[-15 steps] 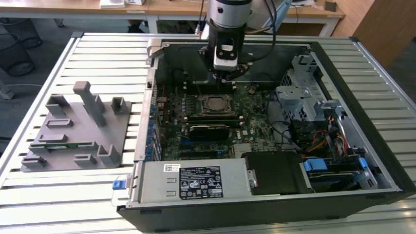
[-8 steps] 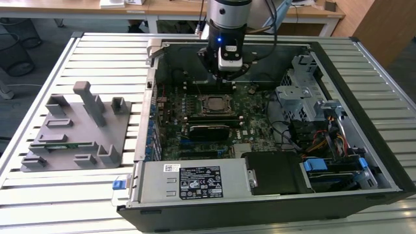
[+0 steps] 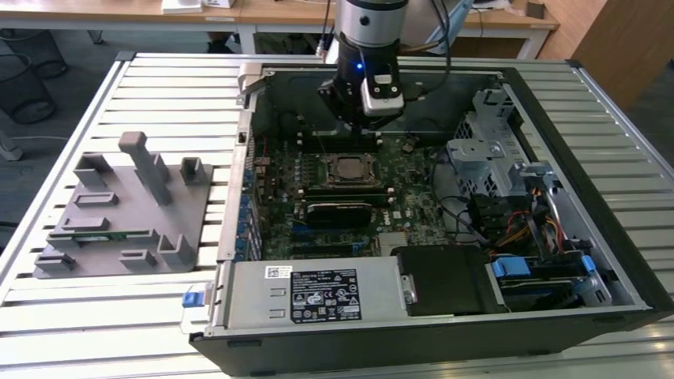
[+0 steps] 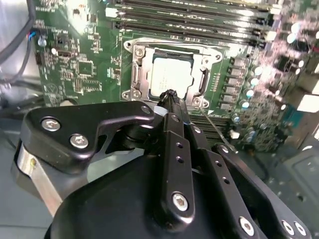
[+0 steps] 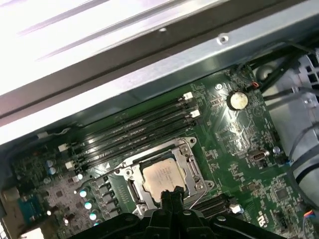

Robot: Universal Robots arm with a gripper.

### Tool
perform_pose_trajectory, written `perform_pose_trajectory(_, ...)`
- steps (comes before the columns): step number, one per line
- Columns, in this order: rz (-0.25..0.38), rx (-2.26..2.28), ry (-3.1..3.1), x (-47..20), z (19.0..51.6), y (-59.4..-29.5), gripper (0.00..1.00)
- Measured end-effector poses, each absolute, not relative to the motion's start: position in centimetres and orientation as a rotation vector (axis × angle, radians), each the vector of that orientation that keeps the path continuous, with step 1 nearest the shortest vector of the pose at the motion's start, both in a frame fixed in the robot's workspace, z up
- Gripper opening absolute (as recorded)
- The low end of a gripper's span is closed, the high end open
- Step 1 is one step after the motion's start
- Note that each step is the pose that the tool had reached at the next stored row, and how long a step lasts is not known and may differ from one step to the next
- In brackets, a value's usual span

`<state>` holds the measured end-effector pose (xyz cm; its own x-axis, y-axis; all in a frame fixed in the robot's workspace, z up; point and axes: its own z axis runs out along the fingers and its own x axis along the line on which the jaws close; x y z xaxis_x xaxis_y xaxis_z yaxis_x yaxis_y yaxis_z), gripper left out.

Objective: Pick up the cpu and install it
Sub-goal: 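Install the first cpu locking lever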

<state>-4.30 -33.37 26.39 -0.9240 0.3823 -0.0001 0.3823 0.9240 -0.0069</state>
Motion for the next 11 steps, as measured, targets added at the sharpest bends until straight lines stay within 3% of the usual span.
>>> perform_pose_trajectory(11, 0.011, -0.3, -3.127, -4.3, 26.26, -33.37, 0.11)
